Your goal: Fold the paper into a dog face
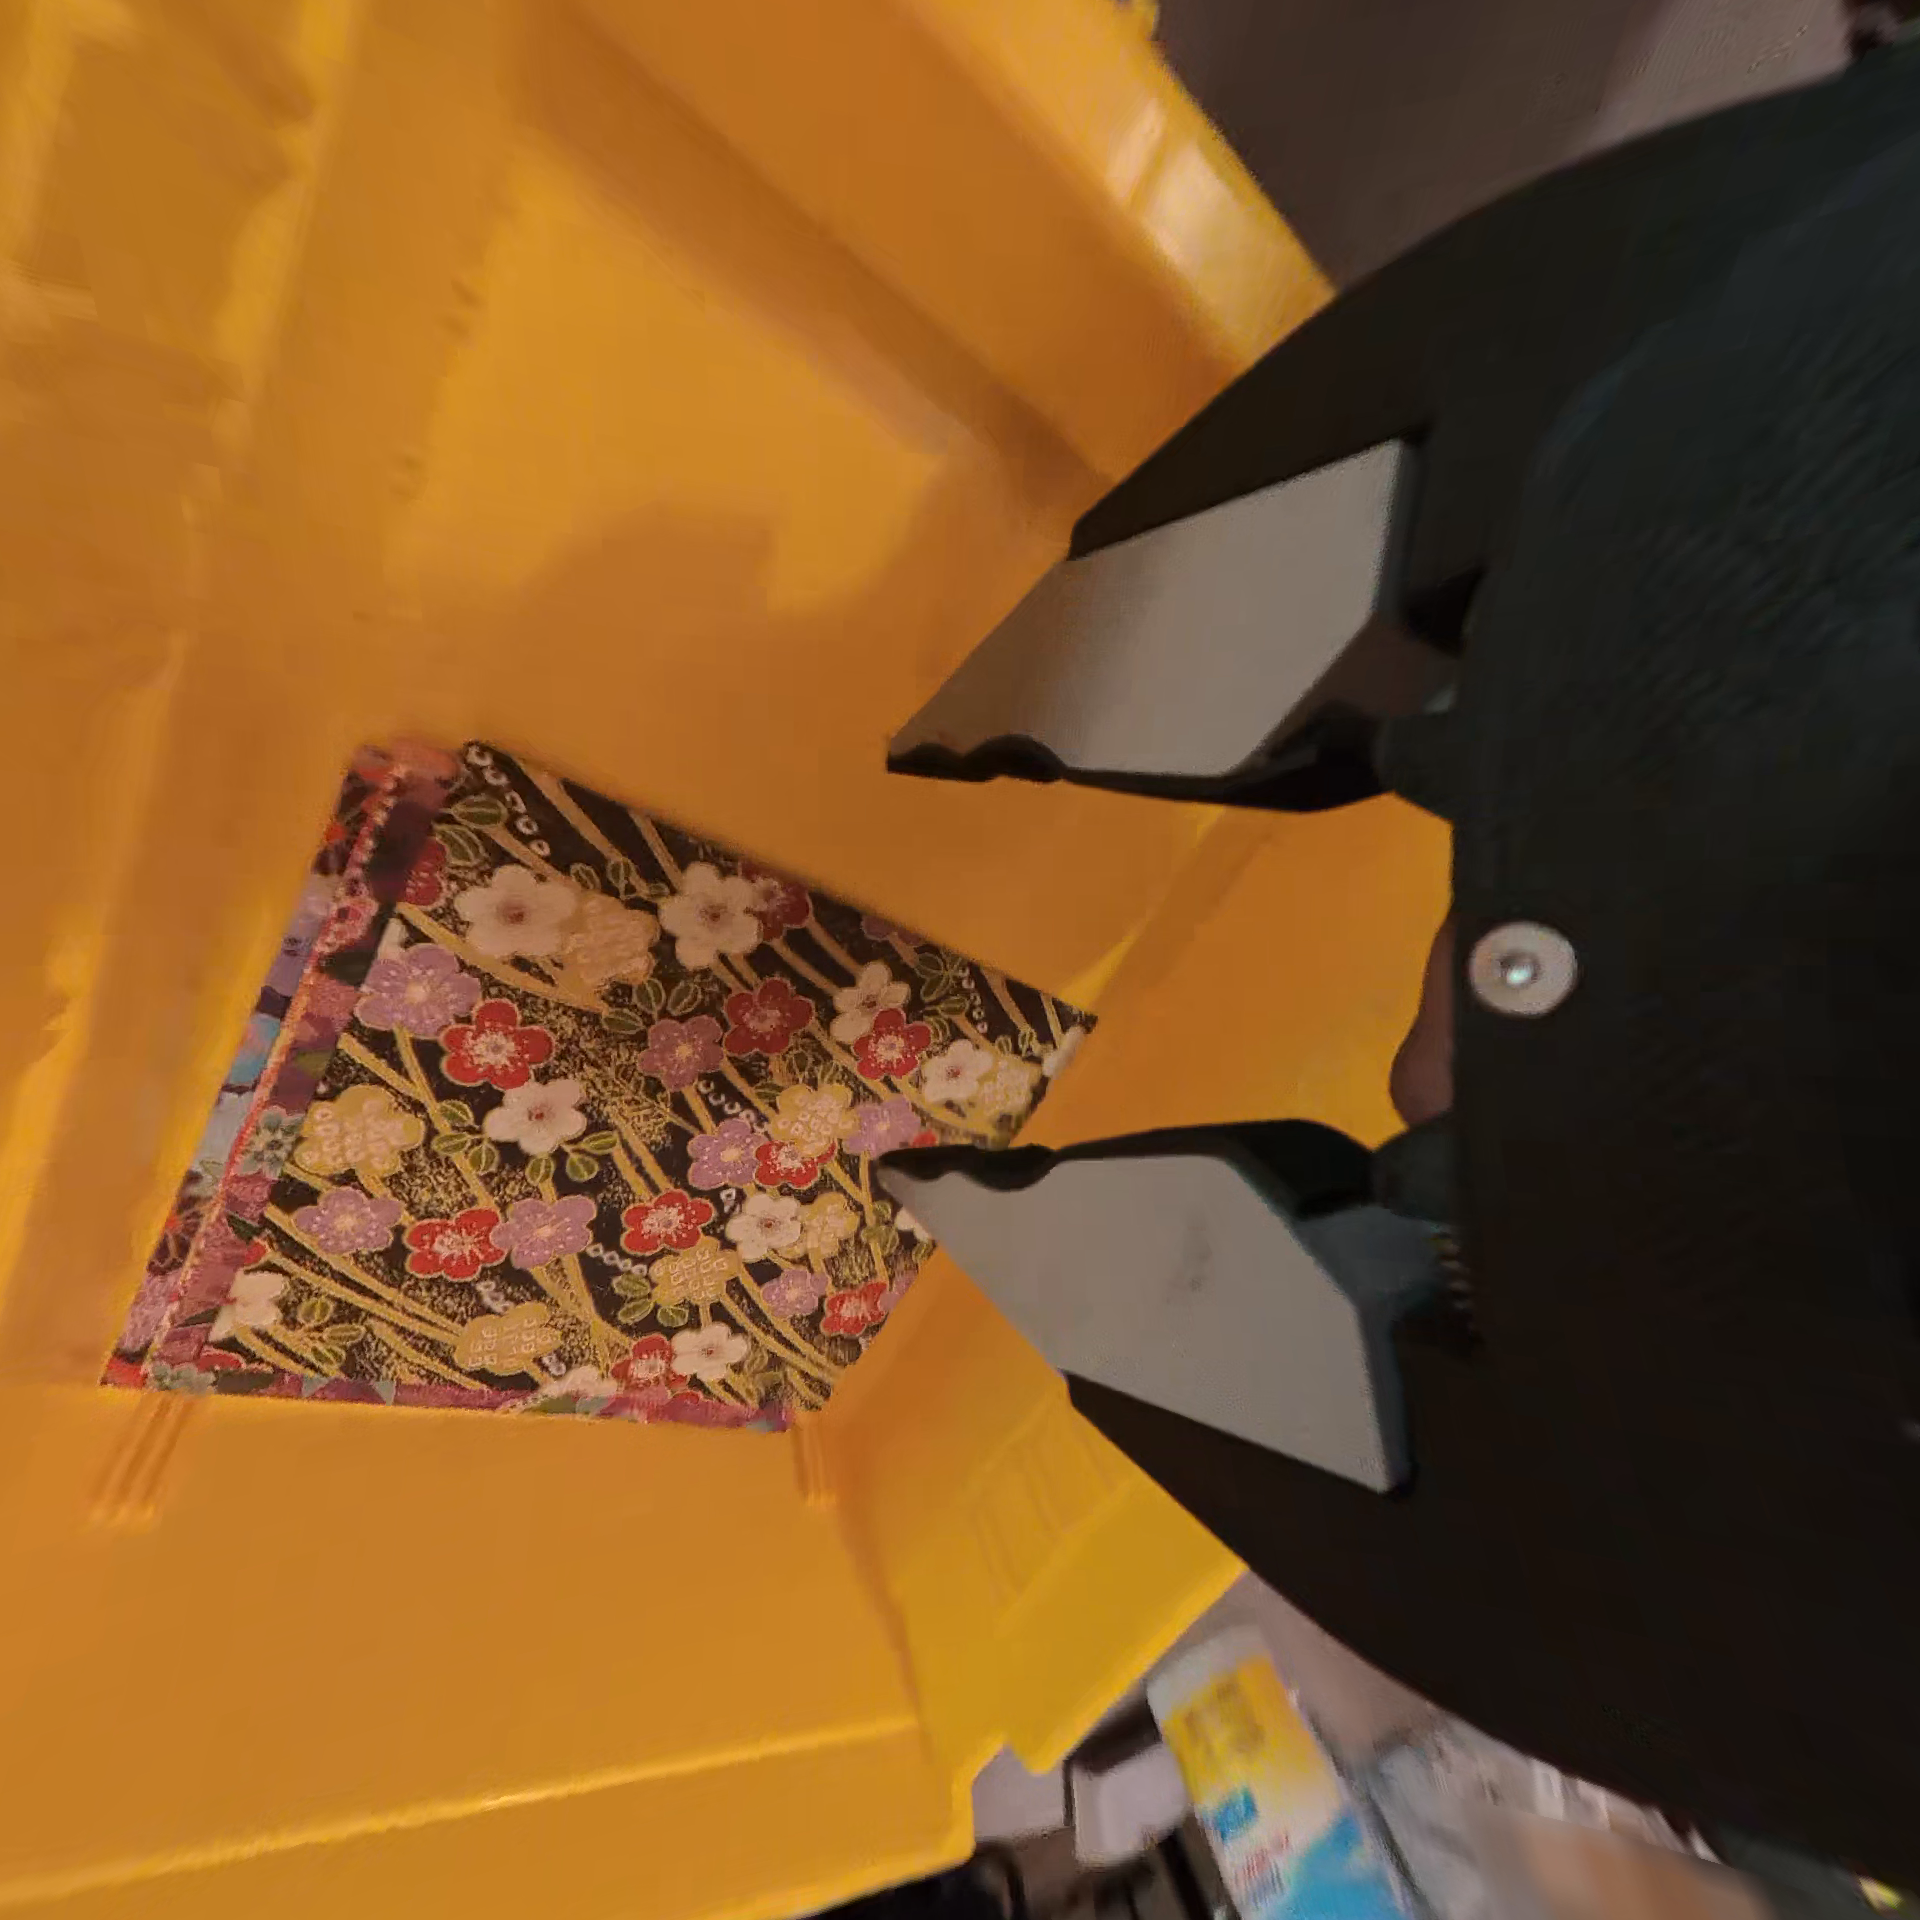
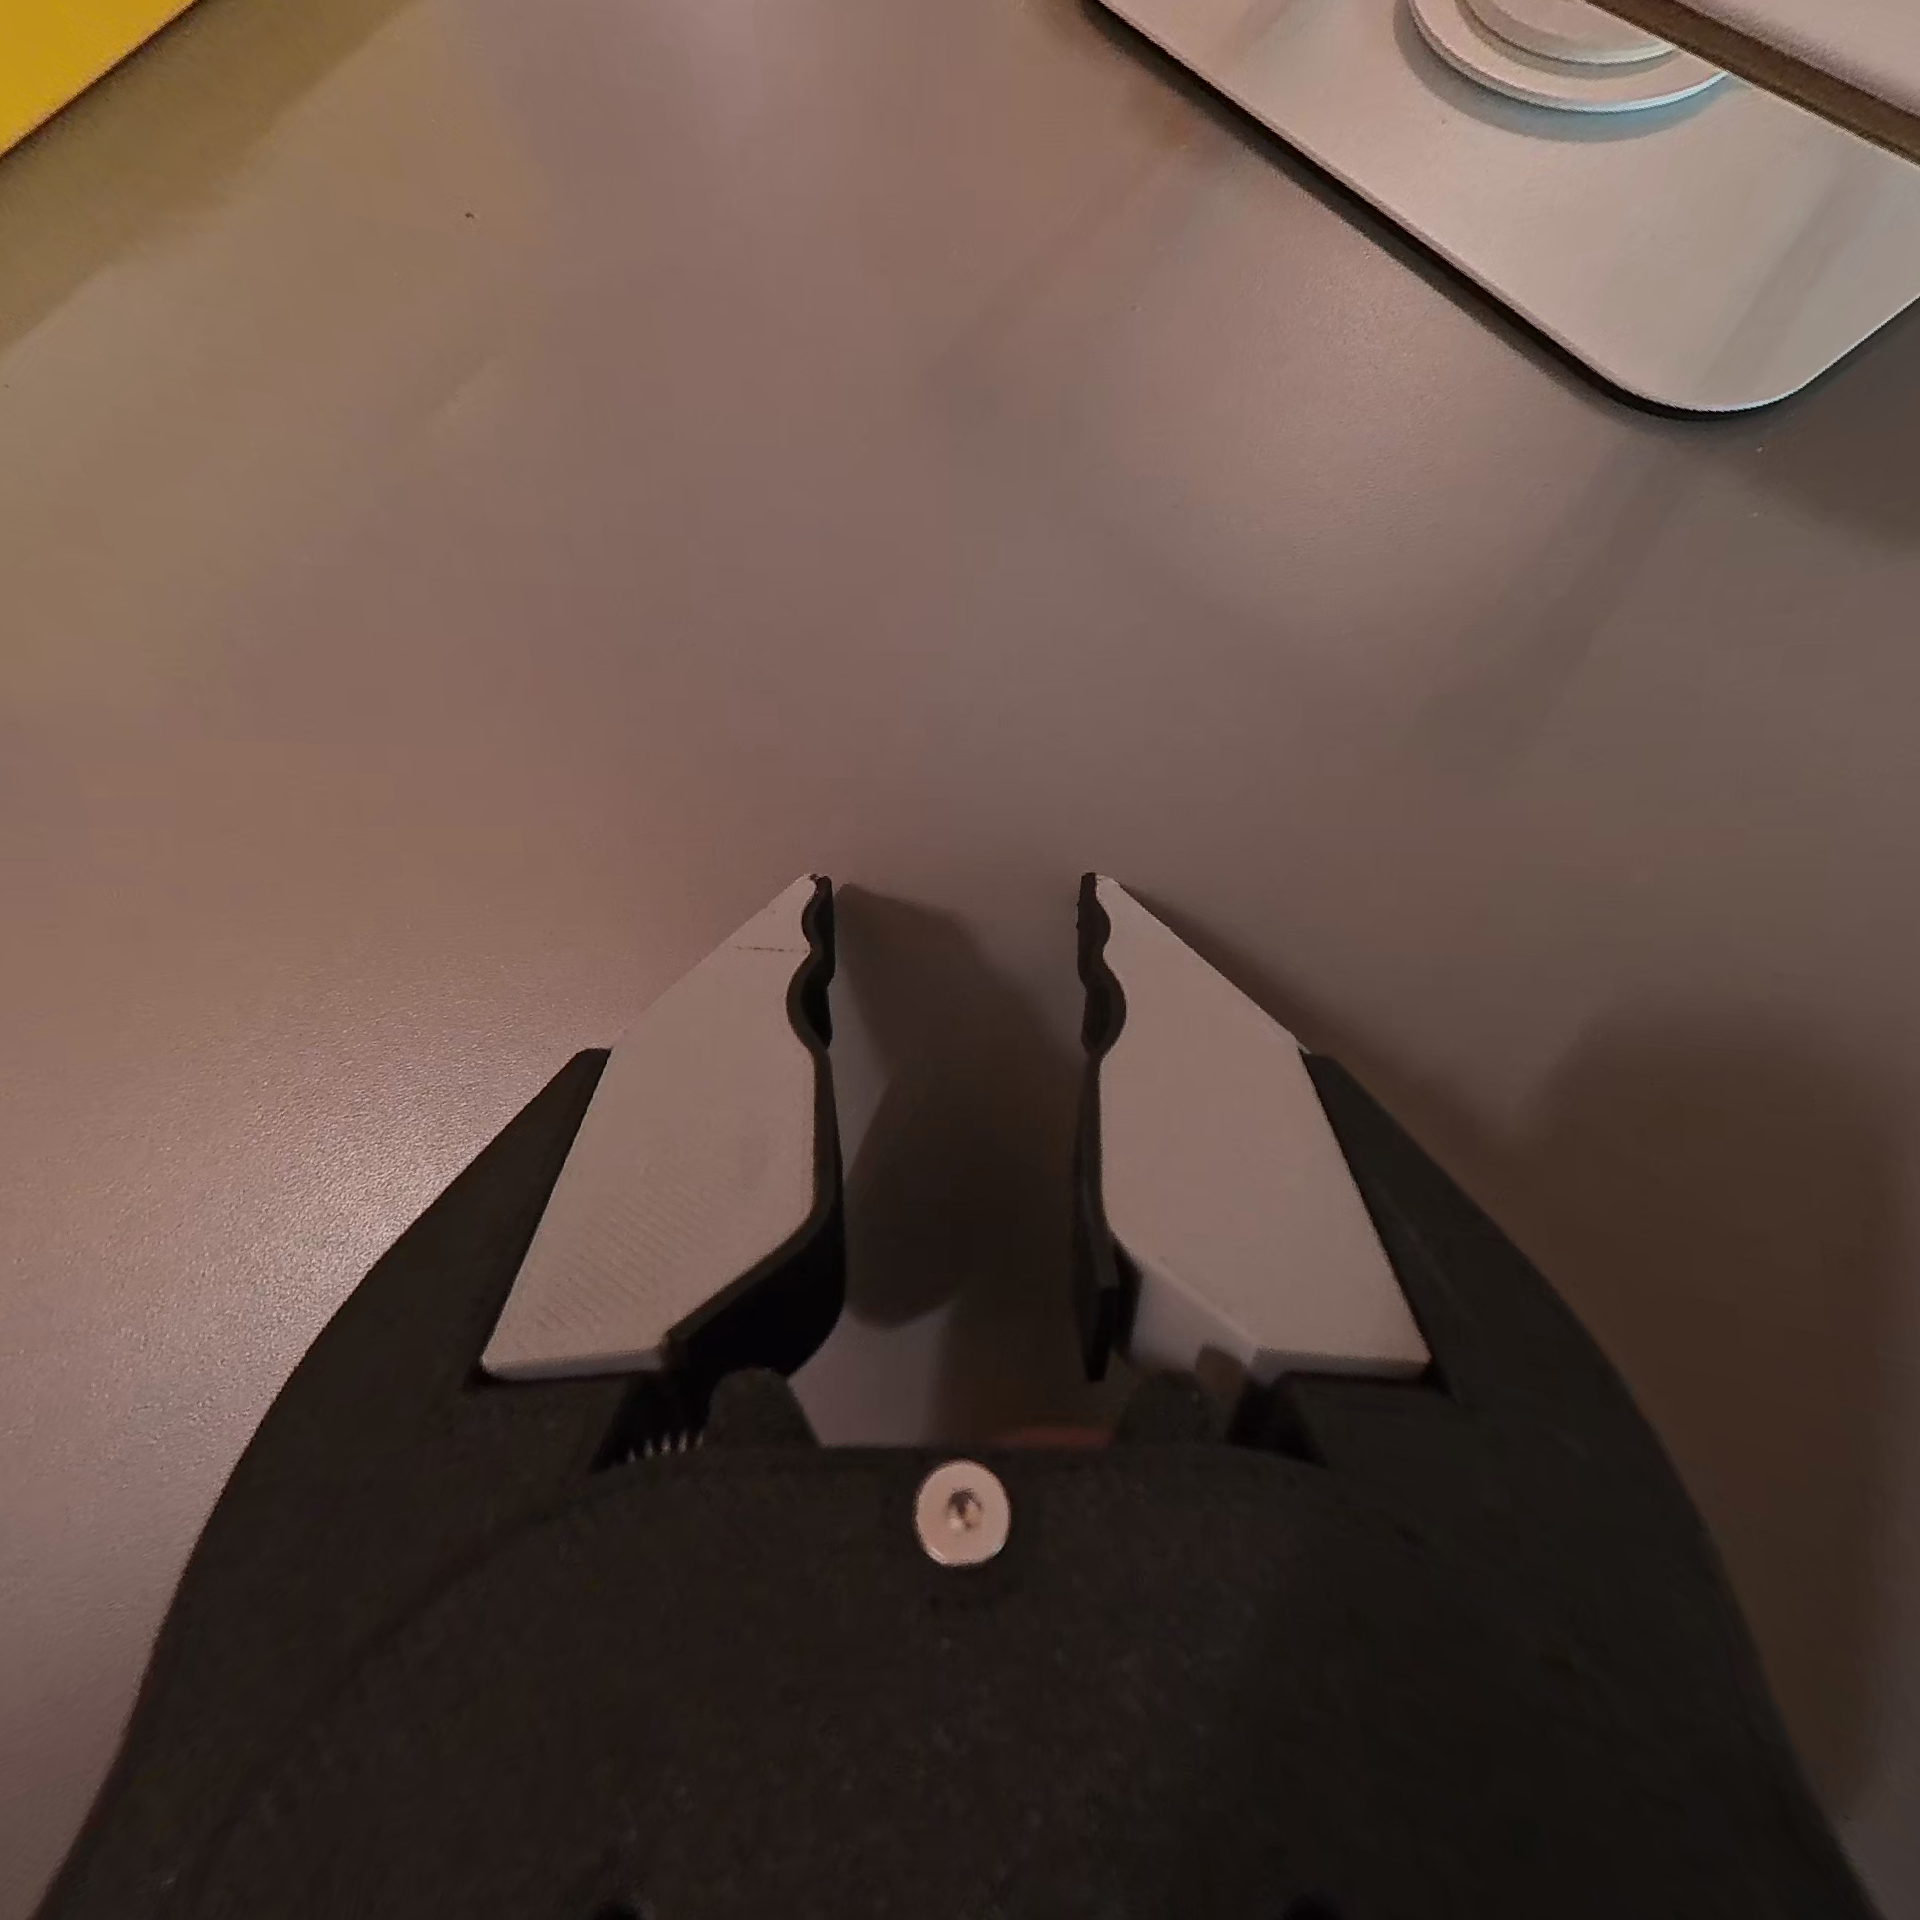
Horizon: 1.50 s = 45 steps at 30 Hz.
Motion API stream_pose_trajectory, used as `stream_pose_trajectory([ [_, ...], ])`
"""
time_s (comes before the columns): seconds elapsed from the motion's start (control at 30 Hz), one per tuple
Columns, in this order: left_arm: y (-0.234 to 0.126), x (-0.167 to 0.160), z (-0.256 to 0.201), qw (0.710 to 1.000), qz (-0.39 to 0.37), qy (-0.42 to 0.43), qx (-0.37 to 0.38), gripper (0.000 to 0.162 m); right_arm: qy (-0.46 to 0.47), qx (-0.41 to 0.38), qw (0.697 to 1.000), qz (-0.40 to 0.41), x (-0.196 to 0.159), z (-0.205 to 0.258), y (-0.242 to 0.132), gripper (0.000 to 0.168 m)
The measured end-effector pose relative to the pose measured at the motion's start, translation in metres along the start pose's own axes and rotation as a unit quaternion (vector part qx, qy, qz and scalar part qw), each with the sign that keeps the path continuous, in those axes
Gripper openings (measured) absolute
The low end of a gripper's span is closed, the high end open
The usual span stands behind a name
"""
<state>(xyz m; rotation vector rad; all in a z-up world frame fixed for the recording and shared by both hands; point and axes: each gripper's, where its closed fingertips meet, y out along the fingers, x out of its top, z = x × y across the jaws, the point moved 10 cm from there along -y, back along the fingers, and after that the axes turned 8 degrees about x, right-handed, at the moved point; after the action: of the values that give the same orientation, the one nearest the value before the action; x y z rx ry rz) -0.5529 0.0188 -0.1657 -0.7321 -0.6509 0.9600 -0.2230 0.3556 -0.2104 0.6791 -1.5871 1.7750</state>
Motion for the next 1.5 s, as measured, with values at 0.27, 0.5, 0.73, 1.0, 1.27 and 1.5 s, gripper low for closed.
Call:
stream_pose_trajectory([
  [0.27,0.019,0.003,-0.003,0.993,-0.044,0.039,0.106,0.061,0.001,0.001,1.000,-0.001,0.000,0.000,0.000,0.044],
  [0.5,0.023,0.004,0.008,0.983,-0.059,0.029,0.174,0.063,0.007,0.007,1.000,-0.003,0.000,-0.001,0.000,0.044],
  [0.73,0.019,0.003,0.003,0.990,-0.074,0.016,0.119,0.061,0.006,0.005,1.000,-0.003,0.000,-0.001,0.000,0.044],
  [1.0,0.027,0.007,-0.003,0.994,-0.075,0.024,0.074,0.036,0.008,0.005,1.000,-0.003,0.000,-0.001,-0.001,0.043],
  [1.27,0.039,0.008,0.002,0.976,-0.062,0.073,0.194,0.047,0.023,0.016,1.000,-0.009,-0.001,-0.003,-0.002,0.041],
  [1.5,0.040,0.003,0.014,0.963,-0.071,0.037,0.258,0.044,0.025,0.018,0.999,-0.010,-0.001,-0.004,-0.002,0.041],
])
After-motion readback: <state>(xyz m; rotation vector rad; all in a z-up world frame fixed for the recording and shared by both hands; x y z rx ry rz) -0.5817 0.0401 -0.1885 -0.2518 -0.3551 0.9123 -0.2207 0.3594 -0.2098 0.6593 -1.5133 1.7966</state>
